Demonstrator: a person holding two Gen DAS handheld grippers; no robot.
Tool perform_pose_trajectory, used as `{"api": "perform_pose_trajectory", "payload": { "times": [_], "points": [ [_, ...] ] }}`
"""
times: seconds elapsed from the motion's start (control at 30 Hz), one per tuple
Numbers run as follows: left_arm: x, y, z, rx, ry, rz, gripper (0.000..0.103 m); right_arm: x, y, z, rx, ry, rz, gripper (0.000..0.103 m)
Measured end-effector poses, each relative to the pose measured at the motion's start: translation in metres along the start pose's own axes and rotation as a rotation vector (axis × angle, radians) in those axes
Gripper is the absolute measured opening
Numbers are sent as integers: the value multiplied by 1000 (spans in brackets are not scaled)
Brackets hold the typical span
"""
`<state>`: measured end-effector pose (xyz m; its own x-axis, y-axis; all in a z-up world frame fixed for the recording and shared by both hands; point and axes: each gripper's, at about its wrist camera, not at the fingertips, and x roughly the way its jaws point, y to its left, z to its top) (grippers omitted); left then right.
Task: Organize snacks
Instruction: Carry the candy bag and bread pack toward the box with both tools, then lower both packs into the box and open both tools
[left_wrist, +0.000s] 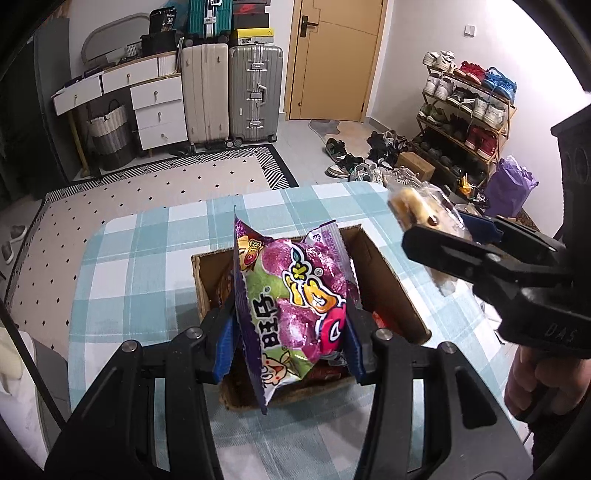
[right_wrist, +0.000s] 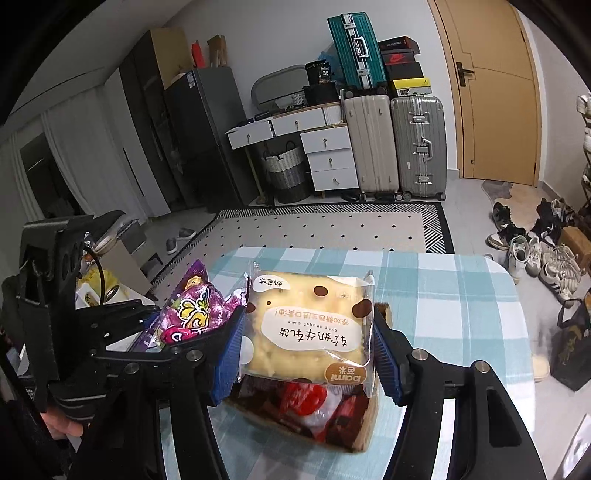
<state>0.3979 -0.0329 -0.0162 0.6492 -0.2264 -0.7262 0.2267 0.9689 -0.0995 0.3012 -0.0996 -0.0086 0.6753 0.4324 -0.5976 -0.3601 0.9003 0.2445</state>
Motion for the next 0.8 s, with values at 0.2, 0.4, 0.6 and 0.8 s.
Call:
{"api": "perform_pose_trajectory", "payload": {
  "times": [0.2,0.4,0.6,0.8],
  "points": [
    [18,2,12,3,14,4,45,19,0,10,-4,9,8,63],
    [31,6,16,-4,30,5,45,33,-5,11,-3,16,6,64],
    [37,6,17,-11,39,-2,45,40,-7,9,-2,18,12,67],
    [39,8,16,-5,42,42,70,43,-14,7,20,16,23,67]
  ]
}}
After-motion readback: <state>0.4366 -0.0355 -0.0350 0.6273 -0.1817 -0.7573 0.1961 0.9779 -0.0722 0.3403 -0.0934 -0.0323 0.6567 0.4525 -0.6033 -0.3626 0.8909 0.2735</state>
